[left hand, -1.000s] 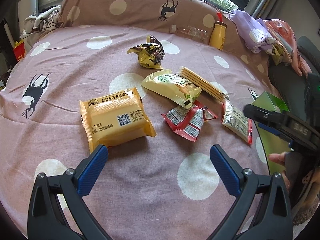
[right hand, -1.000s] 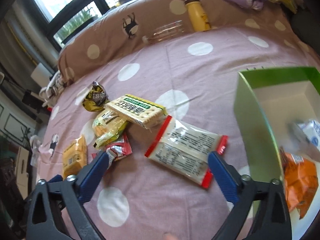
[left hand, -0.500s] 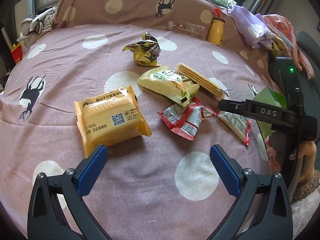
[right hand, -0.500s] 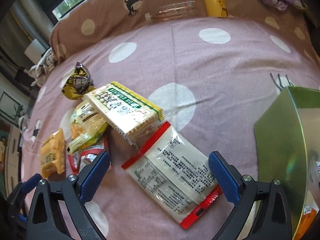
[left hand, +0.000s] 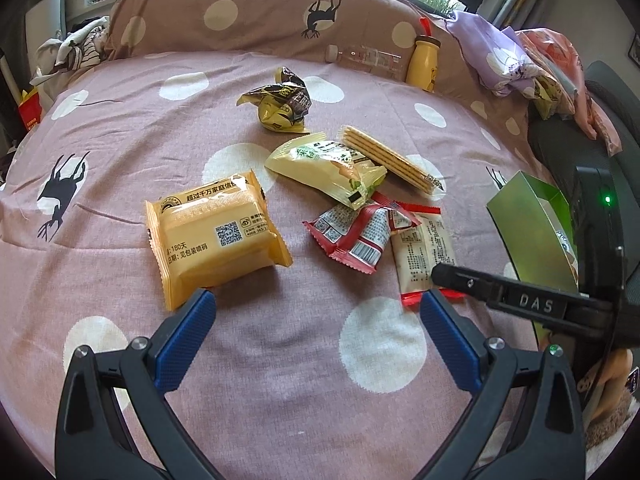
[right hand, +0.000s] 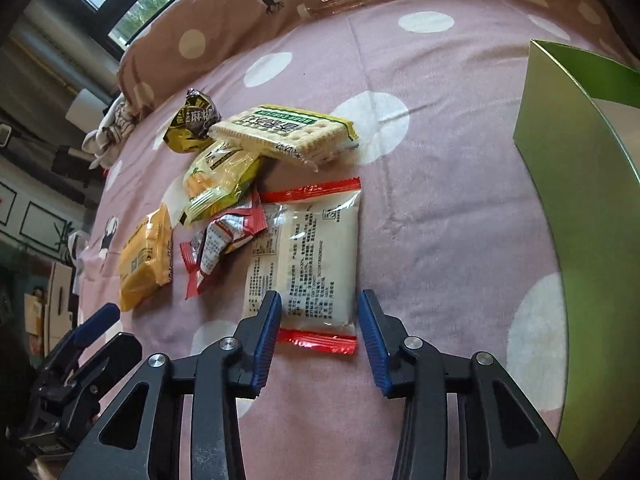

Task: Organize snacks
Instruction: 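Grasp the white red-edged biscuit pack with the right gripper, then carry the biscuit pack over the green box and open the right gripper, then withdraw the right gripper from the box toward the yellow bread pack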

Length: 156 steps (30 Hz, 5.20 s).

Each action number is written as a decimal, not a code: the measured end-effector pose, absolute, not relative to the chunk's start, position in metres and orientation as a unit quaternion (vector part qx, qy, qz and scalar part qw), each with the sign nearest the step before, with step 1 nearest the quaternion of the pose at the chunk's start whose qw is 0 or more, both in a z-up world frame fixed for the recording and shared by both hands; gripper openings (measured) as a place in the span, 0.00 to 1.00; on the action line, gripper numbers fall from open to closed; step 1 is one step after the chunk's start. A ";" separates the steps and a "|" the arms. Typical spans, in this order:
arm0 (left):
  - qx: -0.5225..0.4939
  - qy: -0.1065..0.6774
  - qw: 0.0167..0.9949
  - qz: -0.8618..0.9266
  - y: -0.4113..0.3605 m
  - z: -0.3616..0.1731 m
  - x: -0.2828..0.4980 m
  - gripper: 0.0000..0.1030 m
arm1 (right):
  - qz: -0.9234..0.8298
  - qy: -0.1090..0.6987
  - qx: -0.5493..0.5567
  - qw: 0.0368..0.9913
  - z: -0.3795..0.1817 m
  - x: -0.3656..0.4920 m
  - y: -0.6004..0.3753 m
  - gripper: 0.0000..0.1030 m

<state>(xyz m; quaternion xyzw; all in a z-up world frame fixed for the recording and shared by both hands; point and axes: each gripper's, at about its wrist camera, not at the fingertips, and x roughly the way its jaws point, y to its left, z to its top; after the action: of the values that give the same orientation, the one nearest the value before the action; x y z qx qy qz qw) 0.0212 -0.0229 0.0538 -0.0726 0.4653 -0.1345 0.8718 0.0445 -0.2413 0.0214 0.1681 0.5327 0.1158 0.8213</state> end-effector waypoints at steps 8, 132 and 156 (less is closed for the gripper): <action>-0.080 0.466 0.871 -0.136 -0.023 0.054 0.023 0.99 | 0.118 0.520 0.178 0.827 0.040 0.038 -0.242 0.43; -0.130 0.386 0.908 -0.101 0.007 0.085 0.009 0.62 | -0.137 0.396 0.240 0.876 0.074 0.007 -0.370 0.62; -0.152 0.404 0.900 -0.064 0.039 0.075 0.018 0.62 | -0.148 0.371 0.051 0.915 0.087 0.024 -0.271 0.62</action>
<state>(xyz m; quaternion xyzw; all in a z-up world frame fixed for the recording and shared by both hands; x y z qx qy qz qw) 0.0185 0.0386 0.0749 -0.1515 0.4041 -0.0637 0.8998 0.0245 -0.2706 0.0866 0.0508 0.3708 -0.1479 0.9155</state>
